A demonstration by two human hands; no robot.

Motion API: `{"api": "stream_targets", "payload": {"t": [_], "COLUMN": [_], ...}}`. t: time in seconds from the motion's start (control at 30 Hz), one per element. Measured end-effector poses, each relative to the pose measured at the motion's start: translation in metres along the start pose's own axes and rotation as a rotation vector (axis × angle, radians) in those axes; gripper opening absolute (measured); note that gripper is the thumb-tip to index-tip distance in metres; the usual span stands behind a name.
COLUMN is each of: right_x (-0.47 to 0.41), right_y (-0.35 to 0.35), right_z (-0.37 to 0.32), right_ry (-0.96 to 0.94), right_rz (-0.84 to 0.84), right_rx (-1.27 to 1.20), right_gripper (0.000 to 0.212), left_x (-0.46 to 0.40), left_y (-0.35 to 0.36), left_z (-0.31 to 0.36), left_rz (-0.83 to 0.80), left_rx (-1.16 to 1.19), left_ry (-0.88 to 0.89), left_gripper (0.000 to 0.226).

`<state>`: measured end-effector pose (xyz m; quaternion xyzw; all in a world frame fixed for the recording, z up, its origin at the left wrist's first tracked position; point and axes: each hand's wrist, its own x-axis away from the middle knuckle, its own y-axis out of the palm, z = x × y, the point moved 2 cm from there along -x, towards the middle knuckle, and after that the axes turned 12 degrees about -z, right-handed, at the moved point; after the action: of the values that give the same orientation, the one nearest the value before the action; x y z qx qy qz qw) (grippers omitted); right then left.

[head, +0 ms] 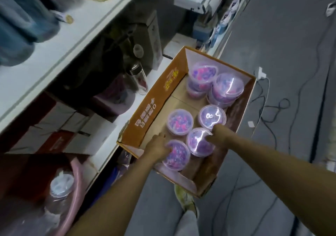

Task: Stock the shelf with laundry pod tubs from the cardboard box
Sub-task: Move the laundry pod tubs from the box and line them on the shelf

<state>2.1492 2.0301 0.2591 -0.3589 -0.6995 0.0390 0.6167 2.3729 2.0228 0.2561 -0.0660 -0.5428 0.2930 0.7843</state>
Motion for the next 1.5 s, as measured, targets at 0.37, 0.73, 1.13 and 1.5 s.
{"api": "stream_targets", "payload": {"t": [0.37, 0.73, 1.13, 1.5], "right_x": [-0.064, -0.054, 0.000, 0.177], "right_y": [0.021, 0.024, -0.004, -0.028], "right_z": [0.001, 0.005, 0.003, -0.026], "right_ry": [0.210, 0.124, -0.072, -0.274], "right_rz": [-0.116, 0.016, 0.174, 0.202], "right_rx": [-0.110, -0.268, -0.435, -0.883], "right_gripper": [0.045, 0.047, 0.031, 0.015], "left_x": [-0.063, -0.033, 0.029, 0.210], "left_y": [0.007, -0.018, -0.028, 0.012], "left_z": [-0.017, -0.020, -0.019, -0.038], "left_rz": [-0.153, -0.086, 0.179, 0.322], "left_rx": [-0.141, -0.061, 0.394, 1.148], "left_ry": [-0.154, -0.001, 0.079, 0.227], "left_gripper": [0.024, 0.041, 0.028, 0.043]}}
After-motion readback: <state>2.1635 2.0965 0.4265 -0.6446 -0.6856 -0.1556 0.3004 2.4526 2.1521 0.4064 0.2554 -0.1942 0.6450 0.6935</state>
